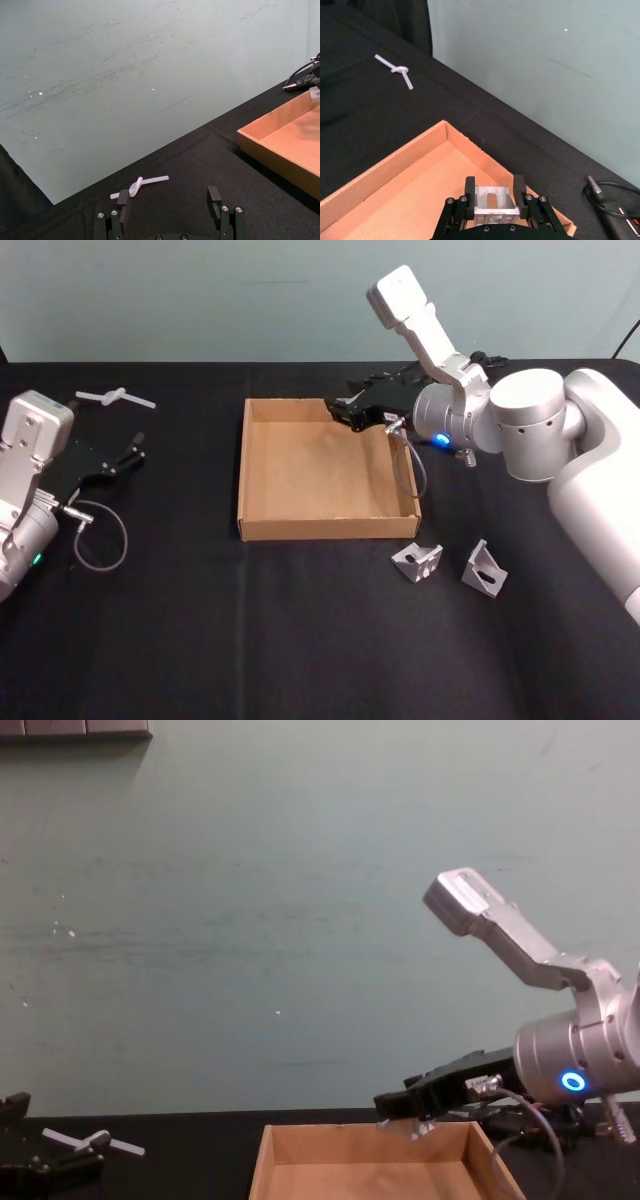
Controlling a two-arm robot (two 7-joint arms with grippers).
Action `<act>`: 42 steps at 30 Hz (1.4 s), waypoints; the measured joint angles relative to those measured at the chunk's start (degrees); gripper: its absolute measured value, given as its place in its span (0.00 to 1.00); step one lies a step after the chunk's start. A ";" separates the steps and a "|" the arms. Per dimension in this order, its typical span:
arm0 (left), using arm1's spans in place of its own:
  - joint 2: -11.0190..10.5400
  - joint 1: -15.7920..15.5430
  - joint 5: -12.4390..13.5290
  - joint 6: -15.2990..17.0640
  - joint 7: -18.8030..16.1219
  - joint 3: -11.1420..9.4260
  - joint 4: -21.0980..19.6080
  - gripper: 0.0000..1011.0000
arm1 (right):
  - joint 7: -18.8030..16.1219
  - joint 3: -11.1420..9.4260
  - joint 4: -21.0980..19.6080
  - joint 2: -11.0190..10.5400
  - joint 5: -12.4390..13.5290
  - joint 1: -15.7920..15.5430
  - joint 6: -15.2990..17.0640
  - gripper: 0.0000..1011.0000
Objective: Use one hand to pick up the angle iron from the table and place it into the box.
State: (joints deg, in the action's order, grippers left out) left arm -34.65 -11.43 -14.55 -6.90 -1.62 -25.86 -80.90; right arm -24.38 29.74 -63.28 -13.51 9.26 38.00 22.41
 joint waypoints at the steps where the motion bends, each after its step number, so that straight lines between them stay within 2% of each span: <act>1: 0.00 0.00 0.00 0.00 0.00 0.00 0.00 0.99 | -0.14 0.06 0.39 0.24 -0.20 0.06 -0.07 0.45; 8: 0.00 0.00 0.00 0.00 0.00 0.00 0.00 0.99 | -0.71 0.13 1.95 1.24 -0.90 0.46 -0.69 0.45; 18: 0.00 0.00 0.00 0.00 0.00 0.00 0.00 0.99 | -0.72 0.10 1.87 1.16 -0.87 0.47 -0.70 0.47; 35: 0.00 0.00 0.00 0.00 0.00 0.00 0.00 0.99 | -0.68 0.10 1.74 1.08 -0.78 0.42 -0.65 0.97; 42: 0.00 0.00 0.00 0.00 0.00 0.00 0.00 0.99 | -0.68 0.10 1.68 1.07 -0.75 0.38 -0.63 0.99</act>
State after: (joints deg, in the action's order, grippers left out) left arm -34.64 -11.43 -14.55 -6.90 -1.62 -25.86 -80.90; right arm -25.06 29.84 -61.60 -12.44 8.51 38.38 21.78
